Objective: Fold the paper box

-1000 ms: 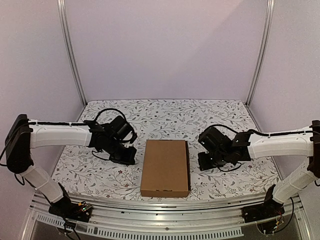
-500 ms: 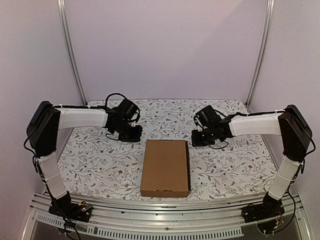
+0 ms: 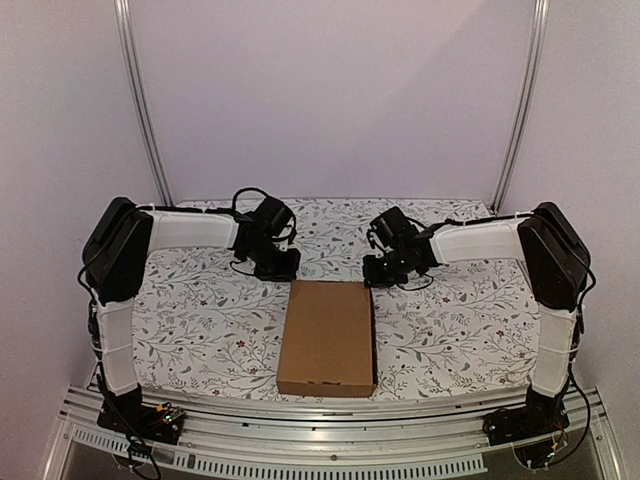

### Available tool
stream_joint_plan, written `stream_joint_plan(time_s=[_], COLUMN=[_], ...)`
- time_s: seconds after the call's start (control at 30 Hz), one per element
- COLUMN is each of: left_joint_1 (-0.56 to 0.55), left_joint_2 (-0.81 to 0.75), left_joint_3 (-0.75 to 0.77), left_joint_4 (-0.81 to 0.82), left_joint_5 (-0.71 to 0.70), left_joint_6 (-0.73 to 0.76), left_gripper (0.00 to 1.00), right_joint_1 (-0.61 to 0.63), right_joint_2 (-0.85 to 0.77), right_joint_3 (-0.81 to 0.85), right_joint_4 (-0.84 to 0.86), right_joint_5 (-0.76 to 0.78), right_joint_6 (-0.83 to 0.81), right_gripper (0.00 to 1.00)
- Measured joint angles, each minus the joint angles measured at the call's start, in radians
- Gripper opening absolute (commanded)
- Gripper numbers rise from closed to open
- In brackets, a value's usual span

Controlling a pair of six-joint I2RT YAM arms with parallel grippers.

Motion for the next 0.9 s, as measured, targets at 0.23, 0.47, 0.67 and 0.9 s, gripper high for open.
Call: stream_joint_plan(time_s=[0.23,0.47,0.67,0.9], left_joint_1=[-0.001,0.002,0.013,0.014], left_joint_2=[0.023,-0.008,-0.128,-0.32], left_joint_3=[0.037,-0.019,-0.127,-0.304], left_joint_4=[-0.026,0.016,0.013,0.003], left_joint_5=[-0.006,0.003,-0.05,-0.041], left_joint_6=[0.0,-0.011,-0.01,-0.017], left_gripper=[0.0,0.0,0.0,0.0], right_joint_1=[0.0,0.0,-0.001,0.027], right_joint_2=[0.016,-0.014,-0.164,-0.414], right_joint_3=[0.012,-0.083,-0.229,-0.447], right_joint_4=[-0.013,0.021,0.015,0.018], right_joint_5=[0.007,0.004,0.029,0.039], right_joint_6=[0.022,0.033,0.027,0.039], right_gripper=[0.0,0.0,0.0,0.0])
